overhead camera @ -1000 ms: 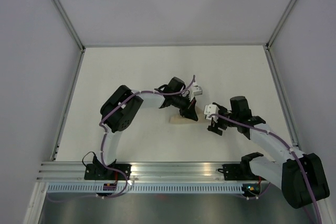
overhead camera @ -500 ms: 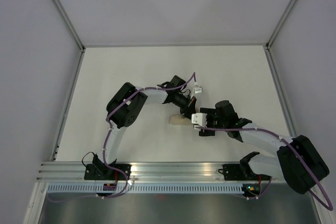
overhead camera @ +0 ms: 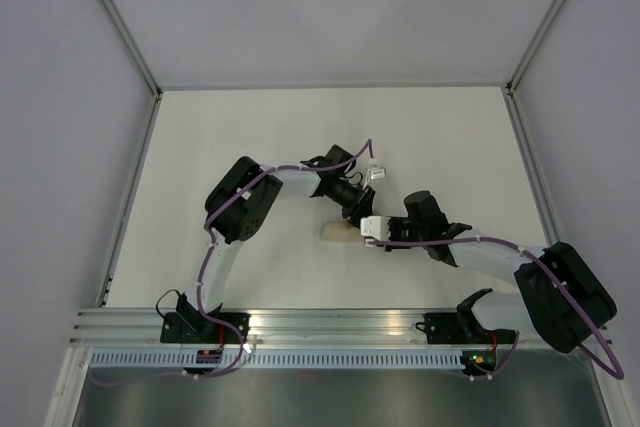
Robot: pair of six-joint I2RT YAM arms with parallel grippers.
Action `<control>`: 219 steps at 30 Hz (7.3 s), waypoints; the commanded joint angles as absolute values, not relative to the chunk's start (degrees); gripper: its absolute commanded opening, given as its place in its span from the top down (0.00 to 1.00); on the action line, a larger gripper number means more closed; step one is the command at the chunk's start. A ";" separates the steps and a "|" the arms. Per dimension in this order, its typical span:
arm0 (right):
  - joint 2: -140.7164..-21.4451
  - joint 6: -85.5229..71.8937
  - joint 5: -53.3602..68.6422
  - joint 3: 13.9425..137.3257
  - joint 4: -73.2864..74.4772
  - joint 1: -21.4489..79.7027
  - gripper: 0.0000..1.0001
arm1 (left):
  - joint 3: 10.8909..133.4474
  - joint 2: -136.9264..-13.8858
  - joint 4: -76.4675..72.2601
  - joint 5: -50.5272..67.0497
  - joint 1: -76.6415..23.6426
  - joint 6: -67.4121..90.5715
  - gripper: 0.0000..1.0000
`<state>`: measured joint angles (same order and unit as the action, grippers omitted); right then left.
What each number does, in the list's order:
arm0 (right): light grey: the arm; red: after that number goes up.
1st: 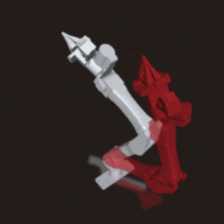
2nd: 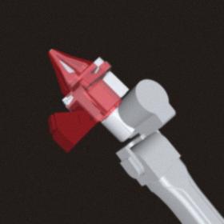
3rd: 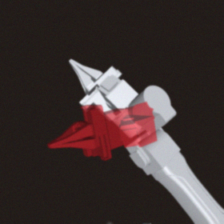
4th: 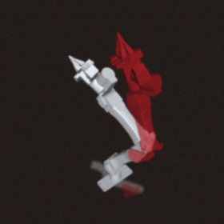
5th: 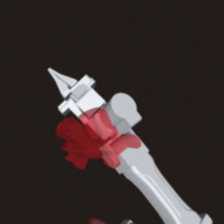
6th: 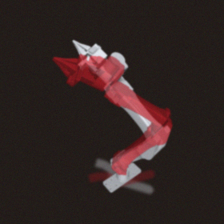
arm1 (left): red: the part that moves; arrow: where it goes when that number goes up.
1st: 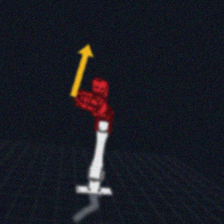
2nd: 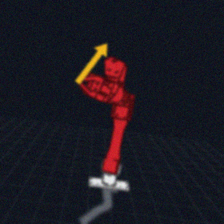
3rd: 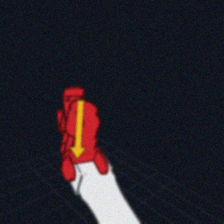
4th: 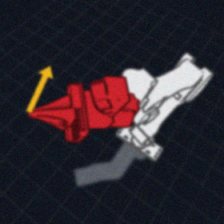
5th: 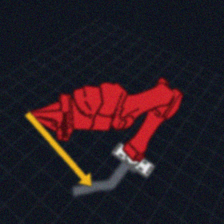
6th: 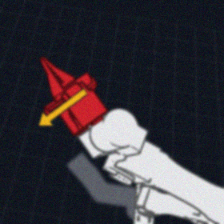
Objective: Fold the napkin, place the utensils inside, and roll it up
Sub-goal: Roll the napkin with the utensil
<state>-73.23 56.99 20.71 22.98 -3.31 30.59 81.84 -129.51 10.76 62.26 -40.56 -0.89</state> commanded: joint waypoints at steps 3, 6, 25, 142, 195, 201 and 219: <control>-76.37 57.57 20.21 25.22 2.19 30.50 0.83 | 76.73 -126.75 10.39 54.40 -39.29 4.47 0.55; -77.60 58.27 21.18 26.54 5.53 30.59 0.84 | 74.80 -122.88 5.02 54.76 -37.71 7.55 0.52; -92.53 63.10 27.33 43.84 31.80 28.40 0.87 | 33.17 -85.99 -47.97 20.14 -28.04 26.63 0.37; -70.30 55.28 25.84 29.09 7.30 24.43 0.18 | 90.88 -136.93 37.35 45.09 -41.13 -12.83 0.98; -101.77 45.19 22.94 54.49 36.30 26.72 0.89 | 52.68 -82.72 4.49 5.99 -28.04 30.92 0.54; -105.38 41.93 24.96 58.44 37.97 26.54 0.89 | 39.30 -72.43 -1.56 1.33 -32.16 38.14 0.56; -113.73 31.74 31.46 68.02 42.10 25.84 0.89 | 30.50 -88.50 -30.93 -15.90 -51.76 58.44 0.51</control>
